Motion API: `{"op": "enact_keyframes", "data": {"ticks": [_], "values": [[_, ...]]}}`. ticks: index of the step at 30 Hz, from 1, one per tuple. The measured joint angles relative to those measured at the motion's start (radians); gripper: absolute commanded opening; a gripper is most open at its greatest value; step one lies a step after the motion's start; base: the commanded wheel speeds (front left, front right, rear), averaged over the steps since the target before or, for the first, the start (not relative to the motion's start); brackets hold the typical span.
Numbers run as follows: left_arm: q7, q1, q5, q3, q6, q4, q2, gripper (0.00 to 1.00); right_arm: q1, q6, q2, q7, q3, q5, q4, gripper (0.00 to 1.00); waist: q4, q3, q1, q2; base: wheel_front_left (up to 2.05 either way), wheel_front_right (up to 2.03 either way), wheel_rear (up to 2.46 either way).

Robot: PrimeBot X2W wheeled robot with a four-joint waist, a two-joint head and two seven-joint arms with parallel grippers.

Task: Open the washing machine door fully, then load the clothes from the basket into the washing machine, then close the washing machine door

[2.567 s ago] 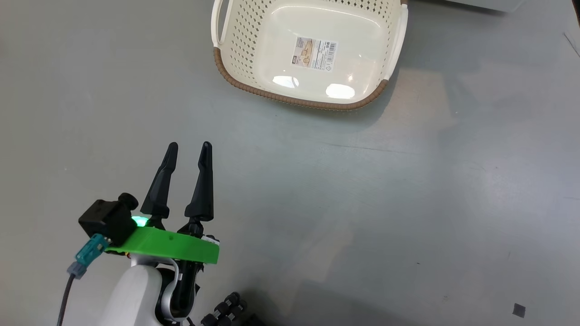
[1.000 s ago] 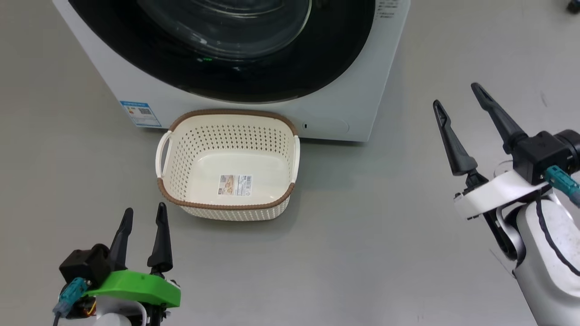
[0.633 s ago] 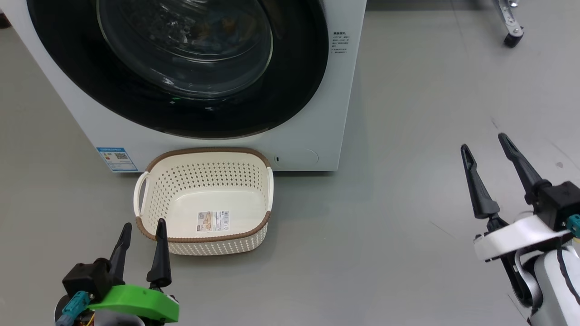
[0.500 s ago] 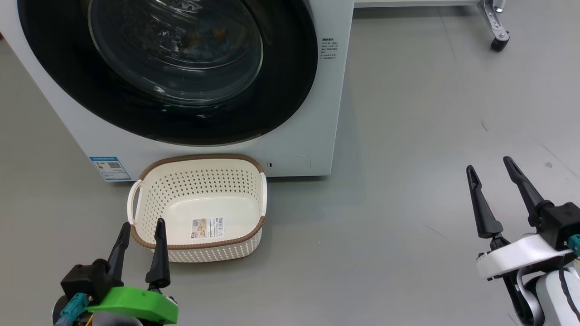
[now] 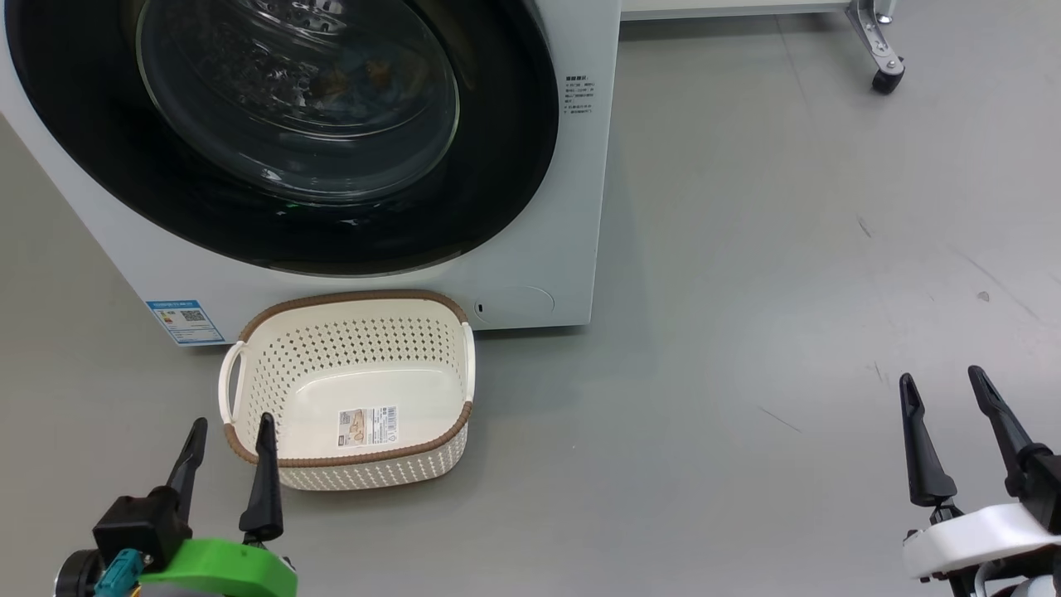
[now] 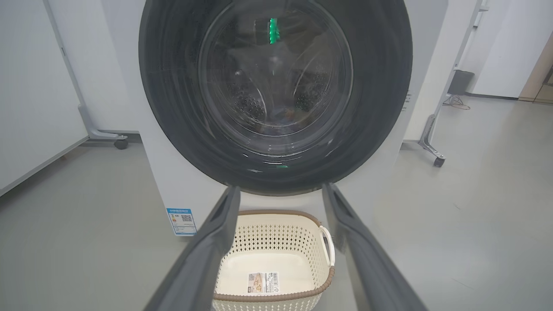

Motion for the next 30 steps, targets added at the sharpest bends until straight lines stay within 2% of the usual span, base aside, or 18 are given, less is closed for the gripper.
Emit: {"op": "enact_keyframes", "data": {"ticks": [4, 19, 30], "values": [[0.0, 0.008, 0.004, 0.034, 0.005, -0.009, -0.002, 1.0, 0.035, 0.0, 0.013, 0.0, -0.015, -0.016, -0.001, 1.0, 0.001, -0.001, 0.0, 0.0, 0.0, 0.0, 0.0], [0.0, 0.026, 0.047, 0.062, 0.005, -0.029, -0.014, 1.0, 0.062, 0.002, 0.055, 0.0, -0.073, -0.048, -0.021, 1.0, 0.008, 0.005, 0.0, 0.0, 0.0, 0.0, 0.0], [0.0, 0.033, 0.053, 0.07, 0.005, -0.032, -0.024, 1.0, 0.069, 0.022, 0.066, 0.0, -0.097, -0.062, -0.022, 1.0, 0.023, 0.008, 0.0001, 0.0, 0.0, 0.0, 0.0]]}}
